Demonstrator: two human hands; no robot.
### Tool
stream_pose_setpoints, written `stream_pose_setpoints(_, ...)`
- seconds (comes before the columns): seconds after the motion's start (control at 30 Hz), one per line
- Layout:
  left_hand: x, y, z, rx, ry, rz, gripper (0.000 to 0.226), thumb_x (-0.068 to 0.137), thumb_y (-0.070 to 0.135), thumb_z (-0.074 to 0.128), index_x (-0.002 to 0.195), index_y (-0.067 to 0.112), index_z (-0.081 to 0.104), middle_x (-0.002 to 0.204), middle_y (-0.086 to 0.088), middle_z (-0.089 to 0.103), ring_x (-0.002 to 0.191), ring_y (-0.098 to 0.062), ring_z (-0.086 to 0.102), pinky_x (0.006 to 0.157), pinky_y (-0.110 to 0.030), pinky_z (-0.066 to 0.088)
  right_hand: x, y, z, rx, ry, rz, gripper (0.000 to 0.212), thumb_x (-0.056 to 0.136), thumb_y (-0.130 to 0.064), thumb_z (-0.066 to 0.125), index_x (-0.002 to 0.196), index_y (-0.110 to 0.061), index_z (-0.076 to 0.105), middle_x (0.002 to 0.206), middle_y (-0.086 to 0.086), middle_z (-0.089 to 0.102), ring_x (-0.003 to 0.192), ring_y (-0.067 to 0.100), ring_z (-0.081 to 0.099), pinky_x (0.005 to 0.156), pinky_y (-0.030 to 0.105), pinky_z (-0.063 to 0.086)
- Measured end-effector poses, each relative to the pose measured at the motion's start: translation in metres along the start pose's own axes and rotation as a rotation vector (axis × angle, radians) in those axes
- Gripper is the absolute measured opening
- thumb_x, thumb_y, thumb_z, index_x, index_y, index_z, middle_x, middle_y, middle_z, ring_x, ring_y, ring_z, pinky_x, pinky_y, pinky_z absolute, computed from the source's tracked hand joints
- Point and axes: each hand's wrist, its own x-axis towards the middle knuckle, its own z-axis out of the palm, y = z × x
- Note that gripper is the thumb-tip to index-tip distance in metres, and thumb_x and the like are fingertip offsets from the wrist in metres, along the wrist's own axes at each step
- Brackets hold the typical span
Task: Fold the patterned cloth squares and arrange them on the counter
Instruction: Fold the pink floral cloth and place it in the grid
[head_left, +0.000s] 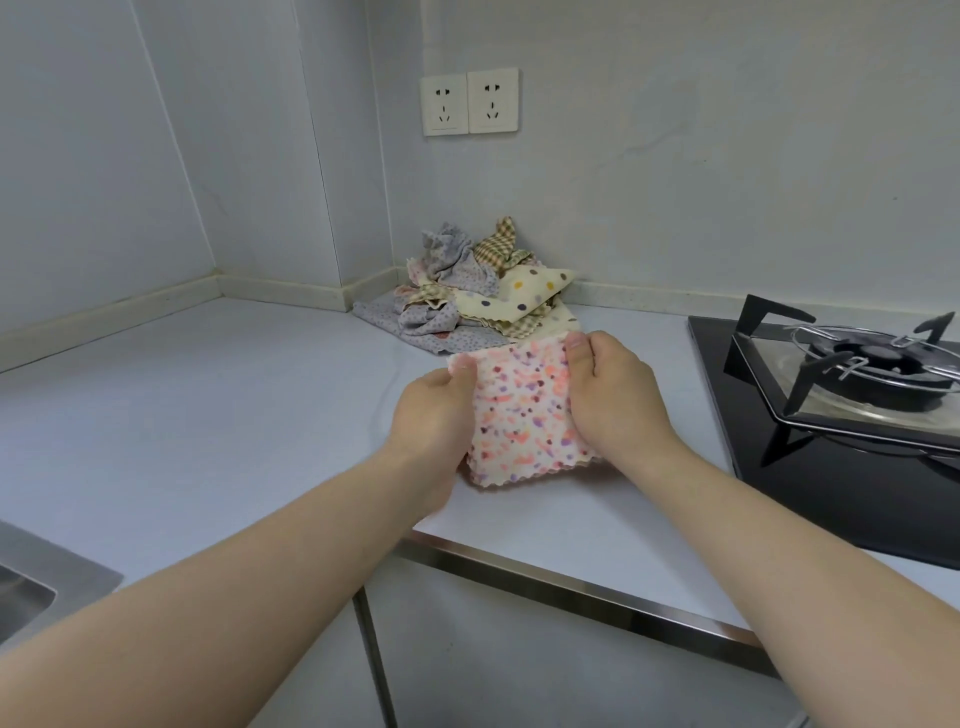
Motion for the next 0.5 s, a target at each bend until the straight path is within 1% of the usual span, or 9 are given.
stream_pose_setpoints(0.07,-0.007,-0.005,0.001,0.120,0.098,0.158,0.038,0.106,0.050,0.037,0.095,0.025,0.063,0.102,0.002,0.070,0.097,-0.018,0.066,0.090,-0.041,0.055,-0.002,0.000,0.002,0.001,-0.011,0.014,0.036,0.110,-0.039,0.033,0.079,-0.027,0.047,0.080,-0.006,0.057,0.070,0.008,0.052,0.056,0.017,0.034)
stream_pose_setpoints(0.13,-0.010,-0.007,0.004,0.222,0.183,0.289,0.041,0.107,0.047,0.034,0.096,0.019,0.061,0.097,0.001,0.068,0.093,-0.017,0.064,0.088,-0.042,0.054,-0.003,-0.001,0.005,-0.002,-0.030,0.042,0.034,0.110,-0.039,0.032,0.090,-0.021,0.053,0.084,-0.004,0.059,0.072,0.010,0.053,0.058,0.023,0.037)
stream_pose_setpoints(0.17,-0.011,-0.008,0.004,0.250,0.218,0.315,0.041,0.108,0.046,0.033,0.097,0.018,0.061,0.095,0.002,0.067,0.091,-0.014,0.063,0.085,-0.040,0.053,-0.004,-0.002,0.008,0.003,-0.043,0.056,0.033,0.110,-0.039,0.032,0.096,-0.019,0.055,0.086,-0.005,0.059,0.072,0.008,0.053,0.059,0.024,0.037)
stream_pose_setpoints(0.2,-0.012,-0.008,0.004,0.274,0.250,0.323,0.040,0.108,0.044,0.033,0.097,0.018,0.060,0.094,0.002,0.065,0.090,-0.013,0.061,0.082,-0.036,0.051,-0.005,-0.001,0.010,0.016,-0.055,0.067,0.032,0.110,-0.038,0.032,0.098,-0.019,0.056,0.087,-0.007,0.058,0.072,0.006,0.052,0.059,0.022,0.037)
stream_pose_setpoints(0.27,-0.012,-0.007,0.003,0.331,0.286,0.315,0.041,0.109,0.043,0.033,0.094,0.015,0.058,0.088,0.001,0.063,0.085,-0.013,0.059,0.074,-0.028,0.046,-0.006,-0.002,0.012,0.030,-0.082,0.086,0.032,0.110,-0.038,0.034,0.088,-0.022,0.050,0.080,-0.008,0.058,0.067,0.005,0.051,0.054,0.016,0.034)
stream_pose_setpoints(0.3,-0.012,-0.008,0.002,0.361,0.300,0.315,0.040,0.109,0.042,0.033,0.092,0.015,0.057,0.085,0.001,0.062,0.081,-0.012,0.058,0.070,-0.023,0.043,-0.007,-0.002,0.013,0.040,-0.097,0.098,0.033,0.110,-0.038,0.035,0.083,-0.023,0.047,0.076,-0.006,0.057,0.064,0.005,0.051,0.051,0.015,0.033)
stream_pose_setpoints(0.37,-0.013,-0.013,0.002,0.431,0.312,0.315,0.040,0.108,0.040,0.034,0.087,0.014,0.054,0.079,0.003,0.059,0.074,-0.009,0.054,0.062,-0.015,0.038,-0.012,0.001,0.014,0.068,-0.114,0.123,0.033,0.109,-0.037,0.038,0.079,-0.024,0.045,0.070,-0.006,0.056,0.061,0.005,0.052,0.052,0.016,0.036)
stream_pose_setpoints(0.43,-0.017,-0.015,0.004,0.473,0.303,0.296,0.039,0.108,0.037,0.036,0.086,0.011,0.053,0.076,-0.001,0.058,0.075,-0.007,0.054,0.060,-0.013,0.038,-0.017,0.005,0.012,0.104,-0.117,0.144,0.029,0.108,-0.036,0.041,0.083,-0.026,0.049,0.066,-0.009,0.056,0.063,0.003,0.055,0.055,0.015,0.039)
stream_pose_setpoints(0.5,-0.018,-0.005,0.010,0.494,0.265,0.249,0.039,0.108,0.036,0.036,0.087,0.009,0.053,0.075,-0.004,0.060,0.074,-0.002,0.054,0.057,-0.012,0.039,-0.016,0.003,0.006,0.137,-0.146,0.213,0.025,0.108,-0.036,0.042,0.092,-0.024,0.056,0.068,-0.007,0.060,0.063,0.006,0.057,0.055,0.018,0.040)
